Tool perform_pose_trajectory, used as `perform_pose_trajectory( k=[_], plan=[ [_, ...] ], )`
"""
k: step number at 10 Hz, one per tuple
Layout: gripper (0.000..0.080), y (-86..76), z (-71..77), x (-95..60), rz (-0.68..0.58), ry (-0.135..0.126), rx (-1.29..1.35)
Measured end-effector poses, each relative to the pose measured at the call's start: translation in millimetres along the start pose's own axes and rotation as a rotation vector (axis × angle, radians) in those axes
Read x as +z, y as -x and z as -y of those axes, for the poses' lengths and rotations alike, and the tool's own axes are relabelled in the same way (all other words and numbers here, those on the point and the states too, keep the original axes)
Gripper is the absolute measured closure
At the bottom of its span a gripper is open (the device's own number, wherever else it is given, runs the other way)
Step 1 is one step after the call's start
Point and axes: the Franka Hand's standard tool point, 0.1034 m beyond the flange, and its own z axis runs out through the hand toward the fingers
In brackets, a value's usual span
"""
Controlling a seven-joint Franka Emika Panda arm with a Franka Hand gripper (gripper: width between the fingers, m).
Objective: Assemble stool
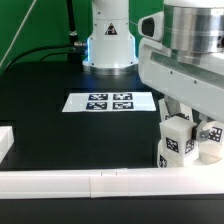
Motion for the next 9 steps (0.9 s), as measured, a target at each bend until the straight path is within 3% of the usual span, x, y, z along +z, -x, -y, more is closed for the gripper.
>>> perform_pose_trajectory(
  k=[5, 7, 8, 9],
  plan=[
    [0.0452, -2.7, -6.2, 0.8, 0.006, 0.009, 0.228],
    [0.0227, -2.9, -5.0, -0.7, 0.006, 0.005, 0.218],
    [0.0227, -5.0, -0.4, -18.8, 0.023, -0.028, 0.203],
    [0.0165, -10.2, -0.4, -43.5, 0.042, -0.069, 0.192]
  ],
)
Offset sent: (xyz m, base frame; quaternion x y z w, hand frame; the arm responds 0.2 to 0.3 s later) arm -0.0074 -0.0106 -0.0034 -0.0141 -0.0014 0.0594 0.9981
